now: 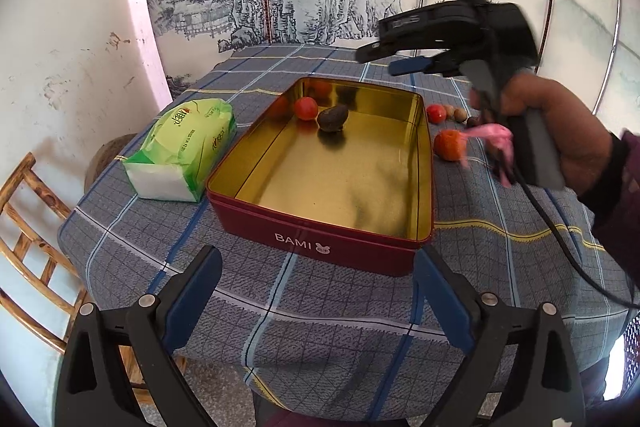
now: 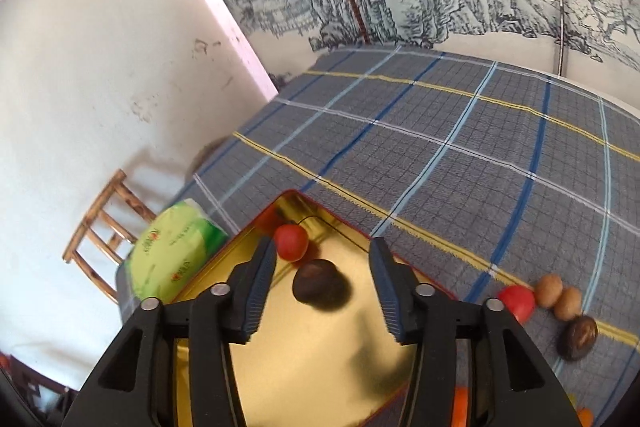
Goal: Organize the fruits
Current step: 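Grasp the large orange with the right gripper, then hold the orange in the right gripper while the left gripper grasps a dark brown fruit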
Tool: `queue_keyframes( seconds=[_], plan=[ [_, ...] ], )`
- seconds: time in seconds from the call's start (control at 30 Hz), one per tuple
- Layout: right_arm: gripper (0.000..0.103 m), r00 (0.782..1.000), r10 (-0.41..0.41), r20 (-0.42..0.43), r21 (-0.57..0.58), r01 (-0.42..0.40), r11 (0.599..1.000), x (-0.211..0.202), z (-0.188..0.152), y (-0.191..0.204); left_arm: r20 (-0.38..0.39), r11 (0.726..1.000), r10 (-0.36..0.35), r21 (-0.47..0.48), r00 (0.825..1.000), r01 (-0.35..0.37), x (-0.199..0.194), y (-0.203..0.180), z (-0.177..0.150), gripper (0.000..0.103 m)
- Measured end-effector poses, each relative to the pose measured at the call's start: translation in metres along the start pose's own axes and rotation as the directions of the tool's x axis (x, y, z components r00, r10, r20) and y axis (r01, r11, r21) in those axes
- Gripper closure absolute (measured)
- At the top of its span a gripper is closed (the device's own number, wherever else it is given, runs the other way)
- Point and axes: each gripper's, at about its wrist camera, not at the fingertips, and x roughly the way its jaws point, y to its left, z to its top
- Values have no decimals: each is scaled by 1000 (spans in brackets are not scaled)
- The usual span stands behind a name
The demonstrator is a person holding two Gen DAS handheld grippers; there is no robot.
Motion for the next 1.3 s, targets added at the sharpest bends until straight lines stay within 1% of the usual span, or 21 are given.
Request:
queue_keyframes(
  seconds=[0.13, 0.27, 0.33, 0.4, 0.5, 0.57, 0.63, 0.73, 0.8, 0.87, 0.9, 0.97, 1.0, 1.03, 1.1, 1.13, 1.2, 1.23, 1.3],
  plan=[
    [50, 999, 36, 40, 4, -36, 999, -32, -28, -6, 6, 1000, 2, 7, 1000, -2, -3, -2, 0, 7],
    [49, 998, -2, 69, -37, 5, 999, -75, -75, -25, 8, 1000, -9, 6, 1000, 9, -2, -4, 0, 6],
    [49, 998, -31, 55, -51, 34, 998, -88, -93, -38, 0, 1000, -22, 5, 1000, 22, 0, -7, 0, 6],
    [49, 999, -45, 20, -50, 46, 998, -97, -108, -55, -16, 999, -37, 10, 999, 37, 4, -12, -1, 6],
    [49, 996, -85, -1, -73, 84, 994, -102, -114, -65, -36, 998, -49, 29, 998, 50, 9, -20, -2, 6],
    [49, 996, -85, -1, -108, 85, 991, -100, -110, -61, -34, 998, -45, 48, 998, 47, 7, -25, -3, 6],
    [49, 996, -88, -5, -169, 86, 982, -91, -104, -54, -23, 997, -35, 69, 999, 37, 4, -28, -3, 6],
    [49, 991, -128, -33, -243, 116, 963, -71, -99, -49, -9, 996, -25, 83, 1000, 26, 1, -29, -1, 5],
    [48, 989, -136, -55, -264, 117, 957, -55, -94, -50, -11, 996, -24, 80, 1000, 25, 2, -28, -1, 4],
    [43, 985, -159, -70, -282, 133, 950, -41, -87, -51, -23, 996, -24, 80, 999, 26, 6, -29, -1, 4],
    [41, 984, -158, -79, -289, 129, 948, -35, -84, -51, -32, 996, -23, 82, 999, 25, 8, -29, -2, 4],
    [41, 980, -166, -106, -303, 127, 944, -20, -79, -51, -44, 996, -19, 87, 999, 23, 12, -31, -2, 4],
    [46, 976, -176, -125, -304, 131, 944, -13, -78, -51, -46, 996, -17, 92, 999, 21, 12, -32, -1, 4],
    [61, 976, -169, -136, -301, 122, 946, -11, -78, -51, -42, 995, -16, 97, 999, 20, 12, -33, 0, 4],
    [61, 981, -162, -106, -294, 125, 948, -23, -78, -50, -29, 994, -19, 108, 999, 22, 9, -35, 2, 4],
    [61, 985, -159, -70, -288, 133, 948, -36, -79, -49, -17, 992, -29, 121, 999, 30, 6, -38, 4, 4],
    [61, 989, -150, 16, -240, 150, 959, -73, -83, -56, -1, 988, -47, 146, 999, 47, 4, -45, 7, 4],
    [61, 986, -154, 59, -203, 163, 966, -94, -88, -62, 4, 985, -60, 160, 998, 58, 3, -49, 9, 4],
    [61, 968, -210, 134, -131, 228, 965, -130, -102, -79, 1, 980, -95, 178, 996, 93, 5, -58, 15, 4]
  ],
)
